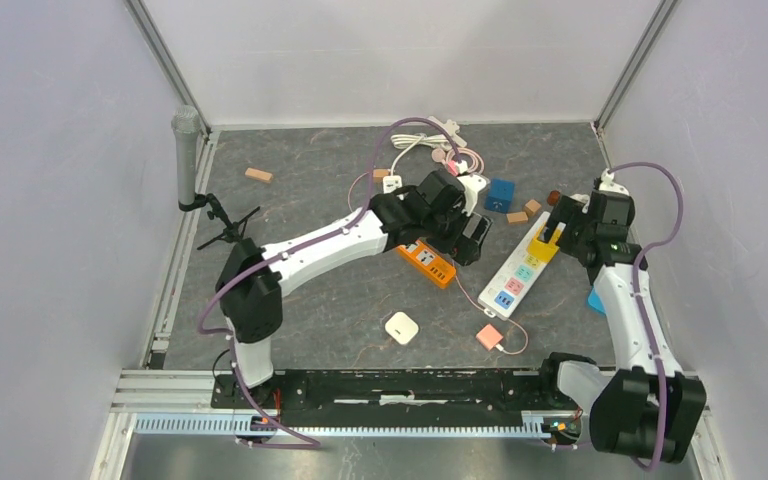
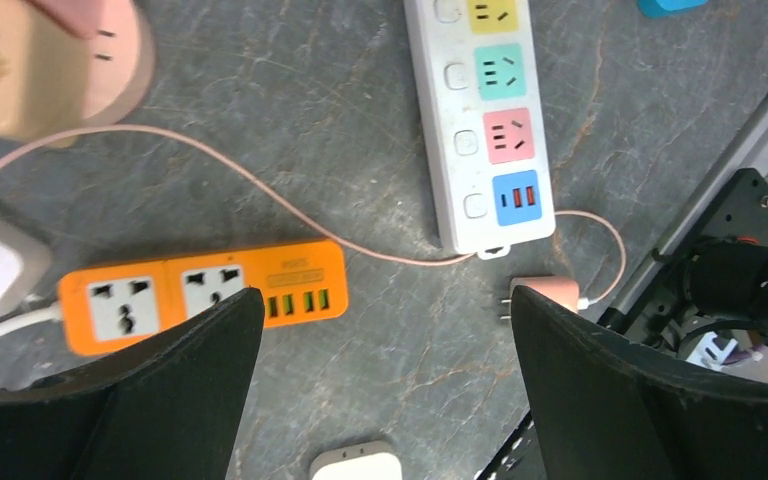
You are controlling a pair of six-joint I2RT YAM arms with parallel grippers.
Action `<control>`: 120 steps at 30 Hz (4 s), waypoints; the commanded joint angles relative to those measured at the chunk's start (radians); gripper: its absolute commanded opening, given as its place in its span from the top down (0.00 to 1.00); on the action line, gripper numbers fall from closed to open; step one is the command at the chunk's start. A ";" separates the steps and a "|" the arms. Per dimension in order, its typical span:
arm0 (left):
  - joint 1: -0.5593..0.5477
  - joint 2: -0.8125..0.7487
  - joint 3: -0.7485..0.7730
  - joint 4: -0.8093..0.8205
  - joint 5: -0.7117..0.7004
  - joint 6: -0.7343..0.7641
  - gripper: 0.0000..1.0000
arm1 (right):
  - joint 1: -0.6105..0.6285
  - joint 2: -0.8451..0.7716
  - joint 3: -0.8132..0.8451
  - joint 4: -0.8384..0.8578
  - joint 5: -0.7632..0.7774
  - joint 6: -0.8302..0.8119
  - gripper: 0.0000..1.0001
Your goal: Pull the plug off the socket
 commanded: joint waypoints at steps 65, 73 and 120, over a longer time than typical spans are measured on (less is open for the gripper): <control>-0.083 0.490 0.229 0.128 0.057 -0.018 0.16 | 0.199 0.470 0.179 0.025 0.286 0.329 0.56; -0.084 0.513 0.186 0.076 -0.018 -0.030 0.31 | 0.214 0.458 0.161 0.035 0.207 0.363 1.00; -0.028 0.582 0.030 0.037 0.095 -0.103 0.58 | 0.202 0.495 0.353 -0.025 -0.046 0.093 1.00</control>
